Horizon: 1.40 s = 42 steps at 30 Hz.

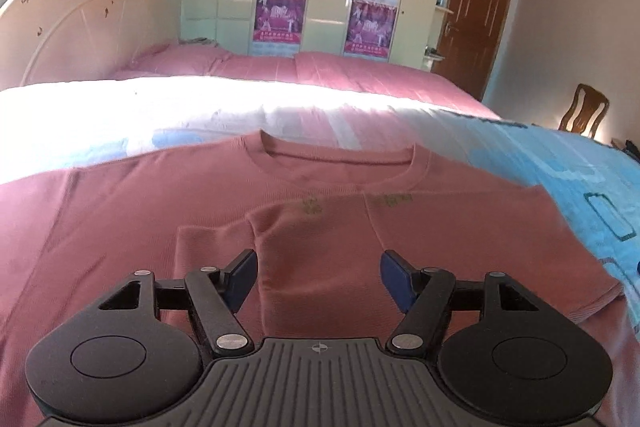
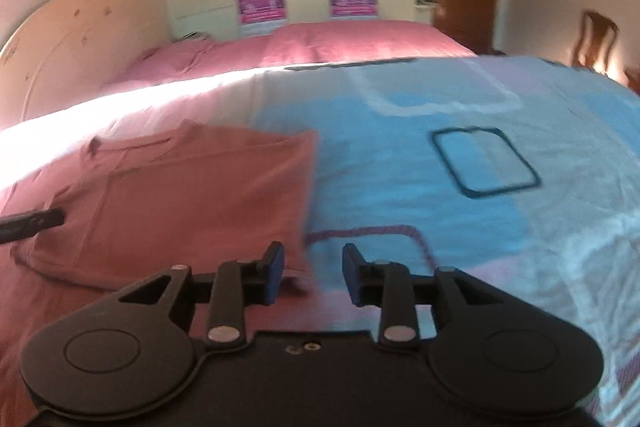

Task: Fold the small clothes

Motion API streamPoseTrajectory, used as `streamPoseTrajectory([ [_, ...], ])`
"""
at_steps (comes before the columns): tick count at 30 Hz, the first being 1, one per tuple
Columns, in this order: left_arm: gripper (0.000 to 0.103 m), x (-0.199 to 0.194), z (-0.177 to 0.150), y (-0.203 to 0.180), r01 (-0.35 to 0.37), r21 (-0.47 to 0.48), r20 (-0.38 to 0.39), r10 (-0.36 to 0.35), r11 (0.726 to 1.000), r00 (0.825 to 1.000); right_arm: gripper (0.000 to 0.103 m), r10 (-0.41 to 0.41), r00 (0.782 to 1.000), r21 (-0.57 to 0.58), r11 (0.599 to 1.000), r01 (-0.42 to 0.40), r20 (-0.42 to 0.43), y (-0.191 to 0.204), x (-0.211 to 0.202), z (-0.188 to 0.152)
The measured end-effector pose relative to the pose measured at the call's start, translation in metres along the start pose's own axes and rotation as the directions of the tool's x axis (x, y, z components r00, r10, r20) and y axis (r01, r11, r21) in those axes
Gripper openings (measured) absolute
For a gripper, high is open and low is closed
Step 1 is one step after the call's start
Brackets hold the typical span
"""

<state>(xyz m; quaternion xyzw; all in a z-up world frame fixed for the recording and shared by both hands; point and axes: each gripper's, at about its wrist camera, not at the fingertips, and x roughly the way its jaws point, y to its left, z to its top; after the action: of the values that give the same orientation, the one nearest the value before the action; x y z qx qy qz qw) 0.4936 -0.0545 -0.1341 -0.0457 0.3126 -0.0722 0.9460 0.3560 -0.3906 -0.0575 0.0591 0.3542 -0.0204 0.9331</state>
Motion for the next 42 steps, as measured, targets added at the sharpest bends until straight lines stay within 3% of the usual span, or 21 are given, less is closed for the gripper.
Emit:
streamPoseTrajectory([
  [3,0.067,0.001,0.005,-0.004,0.038,0.019,0.005,-0.038,0.999,0.999,0.033,0.097,0.995,0.047,0.994,-0.098,0.036,0.001,0.001,0.011],
  [5,0.067,0.009,0.003,-0.014,0.058,0.032,-0.024,-0.057,0.998,0.998,0.029,0.18,0.984,0.024,0.983,-0.18,0.006,0.021,0.016,0.012],
  [6,0.067,0.013,0.001,-0.016,0.059,0.035,-0.046,-0.058,0.998,0.997,0.028,0.175,0.984,-0.015,0.984,-0.176,-0.033,0.031,0.028,0.007],
  [8,0.067,0.019,-0.005,-0.015,0.018,0.063,-0.105,-0.011,0.998,0.994,0.025,0.039,0.986,-0.09,0.995,-0.054,-0.161,0.037,0.058,-0.011],
  [9,0.067,0.016,-0.008,-0.01,0.024,0.072,-0.095,-0.017,0.997,0.995,0.024,0.064,0.99,-0.079,0.994,-0.074,-0.123,0.029,0.054,-0.015],
  [10,0.067,0.012,-0.008,-0.006,0.031,0.067,-0.079,-0.026,0.997,0.997,0.023,0.058,0.989,-0.069,0.995,-0.068,-0.138,0.025,0.053,-0.012],
  [12,0.067,0.013,-0.002,-0.009,0.025,0.054,-0.066,-0.021,0.998,0.998,0.033,0.051,0.994,-0.071,0.996,-0.058,-0.097,0.025,0.049,0.0],
  [14,0.067,0.022,0.008,-0.022,0.047,0.071,-0.048,-0.044,0.996,0.998,0.033,0.094,0.995,-0.087,0.991,-0.098,-0.04,0.035,0.055,0.015],
  [17,0.068,0.043,0.026,-0.047,0.069,0.113,-0.039,-0.065,0.991,0.997,0.032,0.153,0.988,-0.132,0.979,-0.155,-0.026,0.07,0.096,0.036],
  [20,0.067,0.069,0.036,-0.053,0.064,0.109,-0.058,-0.058,0.992,0.997,0.028,0.214,0.975,-0.151,0.964,-0.22,-0.056,0.103,0.142,0.048],
  [22,0.067,0.074,0.038,-0.041,0.009,0.104,-0.064,-0.002,0.994,0.998,0.027,0.25,0.963,-0.171,0.949,-0.265,-0.1,0.113,0.16,0.051],
  [23,0.067,0.073,0.038,-0.029,-0.032,0.097,-0.054,0.038,0.995,0.998,0.024,0.228,0.967,-0.208,0.946,-0.248,-0.115,0.111,0.167,0.051],
  [25,0.067,0.069,0.036,0.003,-0.108,0.055,-0.069,0.112,0.993,0.991,0.024,0.107,0.991,-0.181,0.976,-0.119,-0.074,0.079,0.164,0.058],
  [26,0.067,0.066,0.035,0.015,-0.112,0.021,-0.079,0.113,0.994,0.99,0.019,0.045,0.997,-0.118,0.992,-0.053,-0.069,0.057,0.162,0.061],
  [27,0.067,0.061,0.036,0.024,-0.102,-0.019,-0.074,0.1,0.995,0.992,0.005,0.015,0.998,-0.043,0.999,-0.018,-0.066,0.032,0.162,0.065],
  [29,0.067,0.05,0.038,0.021,-0.099,-0.027,-0.036,0.098,0.995,0.995,0.008,0.059,0.995,0.003,0.998,-0.059,-0.085,0.013,0.162,0.071],
  [30,0.067,0.046,0.039,0.013,-0.086,-0.012,-0.009,0.086,0.996,0.996,0.02,0.048,0.996,-0.024,0.998,-0.05,-0.071,0.016,0.16,0.073],
  [32,0.067,0.036,0.038,-0.009,-0.049,0.035,0.036,0.048,0.998,0.998,0.014,0.055,0.995,-0.047,0.997,-0.059,-0.084,0.021,0.161,0.074],
  [38,0.067,0.016,0.007,-0.034,0.034,0.085,-0.028,-0.031,0.996,0.999,0.018,0.052,0.989,-0.085,0.994,-0.064,-0.138,0.023,0.138,0.053],
  [41,0.067,0.001,-0.019,-0.031,0.021,0.103,-0.094,-0.012,0.994,0.996,0.022,0.038,0.986,-0.117,0.992,-0.057,-0.16,0.024,0.103,0.024],
  [42,0.067,-0.006,-0.026,-0.031,0.016,0.113,-0.084,-0.006,0.993,0.996,0.024,0.031,0.986,-0.115,0.992,-0.051,-0.165,0.023,0.098,0.019],
])
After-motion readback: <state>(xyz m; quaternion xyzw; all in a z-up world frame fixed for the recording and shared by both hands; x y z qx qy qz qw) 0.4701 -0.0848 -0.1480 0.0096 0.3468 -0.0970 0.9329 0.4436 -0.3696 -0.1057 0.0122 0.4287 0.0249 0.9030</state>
